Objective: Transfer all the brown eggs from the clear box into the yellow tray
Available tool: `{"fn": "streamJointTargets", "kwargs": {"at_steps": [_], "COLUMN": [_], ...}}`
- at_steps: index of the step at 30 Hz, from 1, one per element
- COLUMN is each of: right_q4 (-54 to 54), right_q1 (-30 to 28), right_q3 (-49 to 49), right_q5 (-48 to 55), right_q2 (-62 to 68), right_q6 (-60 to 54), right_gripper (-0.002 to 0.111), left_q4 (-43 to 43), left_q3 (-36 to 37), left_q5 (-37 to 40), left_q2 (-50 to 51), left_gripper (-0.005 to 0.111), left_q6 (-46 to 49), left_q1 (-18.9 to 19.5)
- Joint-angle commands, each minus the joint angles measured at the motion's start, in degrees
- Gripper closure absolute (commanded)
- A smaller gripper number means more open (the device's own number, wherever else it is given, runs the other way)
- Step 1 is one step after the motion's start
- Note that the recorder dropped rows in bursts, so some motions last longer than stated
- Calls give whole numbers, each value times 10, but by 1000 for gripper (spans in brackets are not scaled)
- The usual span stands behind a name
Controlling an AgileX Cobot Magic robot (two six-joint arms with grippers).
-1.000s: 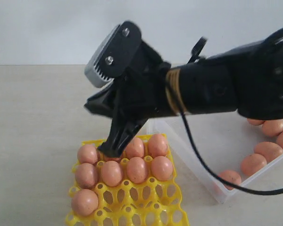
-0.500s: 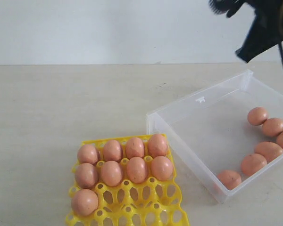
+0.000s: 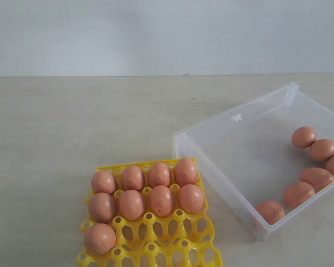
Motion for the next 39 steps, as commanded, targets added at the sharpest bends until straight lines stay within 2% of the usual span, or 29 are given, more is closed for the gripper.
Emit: {"fn": "streamJointTargets", "kwargs": {"at_steps": [1,3,6,7,9,11,14,17,19,21,22,24,30,32,36,39], "right_q4": [45,63,125,171,252,320,340,254,98,-124,-171,-171,-171,-171,-171,-171], "right_q1": [-65,-87,-97,-97,-97,-96,-96,-83,-55,-26,-14,-9,-1,-1,-1,-1], "right_q3": [3,2,-8,-17,-42,-91,-174,-245,-301,-344,-365,-378,-380,-380,-380,-380], "right_q5": [-121,-200,-328,-441,-616,-711,-665,-496,-347,-281,-280,-330,-536,-576,-605,-560], "right_q2": [0,0,0,0,0,0,0,2,12,37,54,89,221,256,279,267], "right_q6": [36,16,-127,-225,-315,-332,-324,-281,-219,-106,-34,-1,-4,-5,-76,-117], "right_gripper": [108,108,108,108,108,108,108,108,108,108,108,108,108,108,109,109], "left_q4": [0,0,0,0,0,0,0,0,0,0,0,0,0,0,0,0], "left_q3": [2,2,2,2,2,2,2,2,2,2,2,2,2,2,2,2], "left_q5": [-2,-2,-2,-2,-2,-2,-2,-2,-2,-2,-2,-2,-2,-2,-2,-2], "left_q2": [-2,-2,-2,-2,-2,-2,-2,-2,-2,-2,-2,-2,-2,-2,-2,-2], "left_gripper": [103,103,103,103,103,103,103,103,103,103,103,103,103,103,103,103], "left_q6": [2,2,2,2,2,2,2,2,2,2,2,2,2,2,2,2], "left_q1": [-2,-2,-2,-2,-2,-2,-2,-2,-2,-2,-2,-2,-2,-2,-2,-2]}}
